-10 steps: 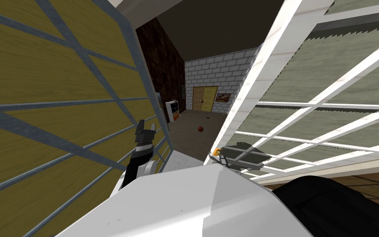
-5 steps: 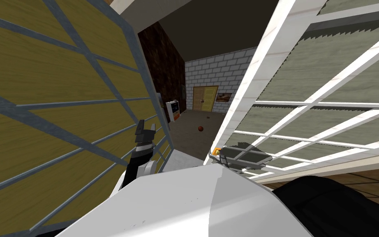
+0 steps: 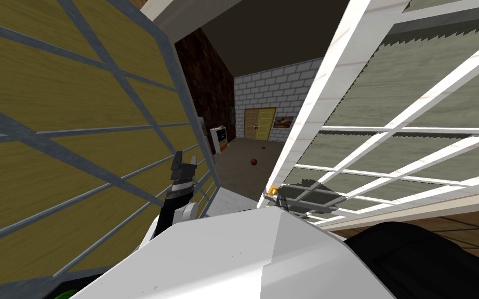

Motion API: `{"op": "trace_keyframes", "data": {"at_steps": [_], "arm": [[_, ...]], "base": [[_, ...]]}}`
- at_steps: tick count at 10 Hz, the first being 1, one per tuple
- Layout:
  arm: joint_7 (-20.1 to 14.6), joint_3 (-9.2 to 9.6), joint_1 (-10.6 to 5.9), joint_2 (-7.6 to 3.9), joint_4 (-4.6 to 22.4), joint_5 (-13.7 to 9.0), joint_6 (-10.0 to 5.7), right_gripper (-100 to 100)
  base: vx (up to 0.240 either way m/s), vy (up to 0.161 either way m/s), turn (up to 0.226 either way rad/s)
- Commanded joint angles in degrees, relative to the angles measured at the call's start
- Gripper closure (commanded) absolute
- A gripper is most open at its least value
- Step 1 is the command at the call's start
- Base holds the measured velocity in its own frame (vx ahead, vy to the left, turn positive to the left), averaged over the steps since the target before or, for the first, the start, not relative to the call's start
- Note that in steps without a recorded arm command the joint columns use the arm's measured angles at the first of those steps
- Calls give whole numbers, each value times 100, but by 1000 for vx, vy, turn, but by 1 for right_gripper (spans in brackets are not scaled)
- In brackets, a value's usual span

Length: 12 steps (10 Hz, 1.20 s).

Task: Pull the door open

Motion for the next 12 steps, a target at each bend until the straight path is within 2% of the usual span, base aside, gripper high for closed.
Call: {"op": "trace_keyframes", "data": {"at_steps": [1, 3, 4, 5, 8, 10, 11, 12], "arm": [[-170, 184, -65, 67, -58, 1, -28, 100], [-170, 184, -65, 67, -58, 1, -28, 100], [-410, 269, -71, 49, -69, -113, -35, 100], [-410, 269, -71, 49, -69, -113, -35, 100], [-867, 439, -84, 14, -90, -341, -48, 100], [-888, 439, -84, 14, -90, -341, -48, 100], [-1085, 524, -90, -2, -100, -455, -54, 100], [-1128, 524, -90, -2, -100, -455, -54, 100]], "base": [[-33, -5, 15], [-9, -2, 3], [-22, -12, 39], [-26, -8, 3], [-30, -3, 32], [-36, -9, -2], [-22, -6, 61], [-28, 1, 13]]}}
